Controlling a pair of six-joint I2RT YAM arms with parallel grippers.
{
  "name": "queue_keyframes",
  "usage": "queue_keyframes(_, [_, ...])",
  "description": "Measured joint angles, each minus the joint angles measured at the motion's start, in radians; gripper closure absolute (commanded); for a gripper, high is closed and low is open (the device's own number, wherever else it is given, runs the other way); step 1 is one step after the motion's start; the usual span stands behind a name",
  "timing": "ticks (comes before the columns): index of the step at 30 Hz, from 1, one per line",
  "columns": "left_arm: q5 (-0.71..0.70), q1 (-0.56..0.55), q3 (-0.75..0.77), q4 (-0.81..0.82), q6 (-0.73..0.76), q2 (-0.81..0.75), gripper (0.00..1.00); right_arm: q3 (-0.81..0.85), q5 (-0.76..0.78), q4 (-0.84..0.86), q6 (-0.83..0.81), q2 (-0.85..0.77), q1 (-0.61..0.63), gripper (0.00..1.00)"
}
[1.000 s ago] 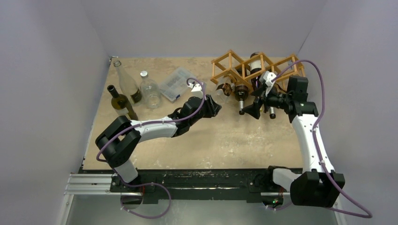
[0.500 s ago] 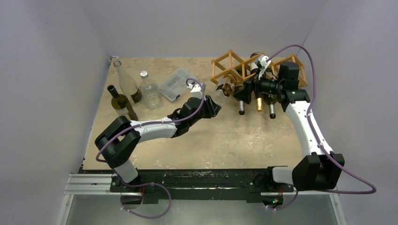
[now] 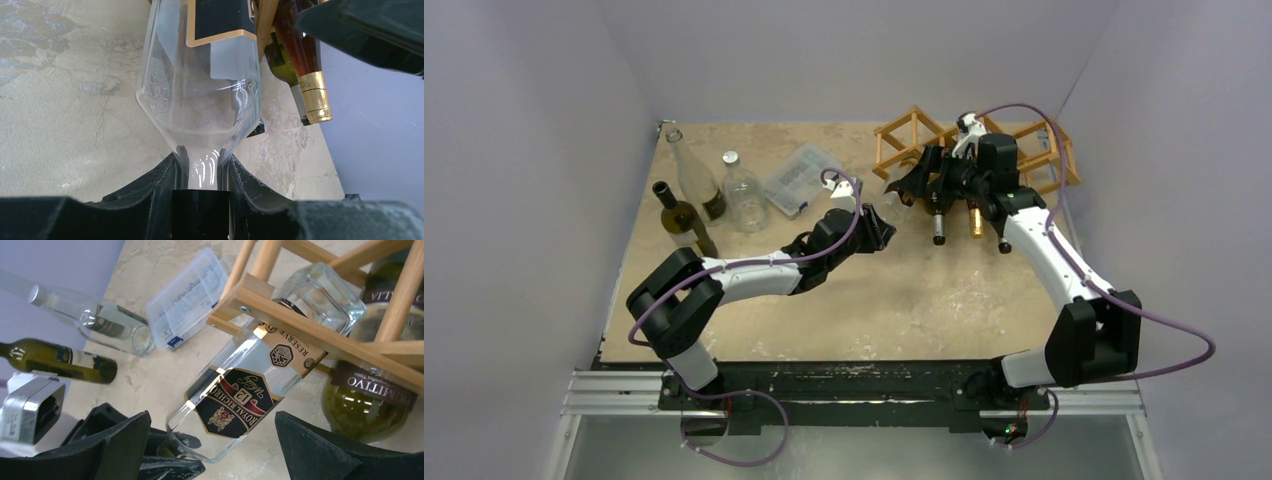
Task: Take the wine bottle off the wine rack
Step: Pick up the wine bottle from the wine rack.
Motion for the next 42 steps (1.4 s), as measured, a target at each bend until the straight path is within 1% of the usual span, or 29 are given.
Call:
queue_keyframes(7, [-0.002,-0.002,0.0,0.0,0.0,0.0,1.0,-0.049,0.105,0.045,0.17,0.036,0.037,0.01])
queue_keyframes(12, [-0.008,-0.007,0.0,-0.001,0.0,0.0,1.0,-0.061,0.151,0.075,0.237,0.043,0.054,0.01])
queue_keyframes(23, [-0.027,-0.022,-0.006,-0.004,0.001,-0.003,1.0,-0.061,0.227,0.098,0.292,0.121,0.071,0.01])
queue_keyframes(31, [-0.037,-0.035,-0.019,-0.014,0.002,-0.018,1.0,-0.061,0.227,0.122,0.319,0.145,0.073,0.01])
queue_keyframes(42, [-0.053,-0.048,-0.05,-0.028,0.01,-0.06,1.0,-0.08,0.203,0.188,0.356,0.158,0.079,0.13])
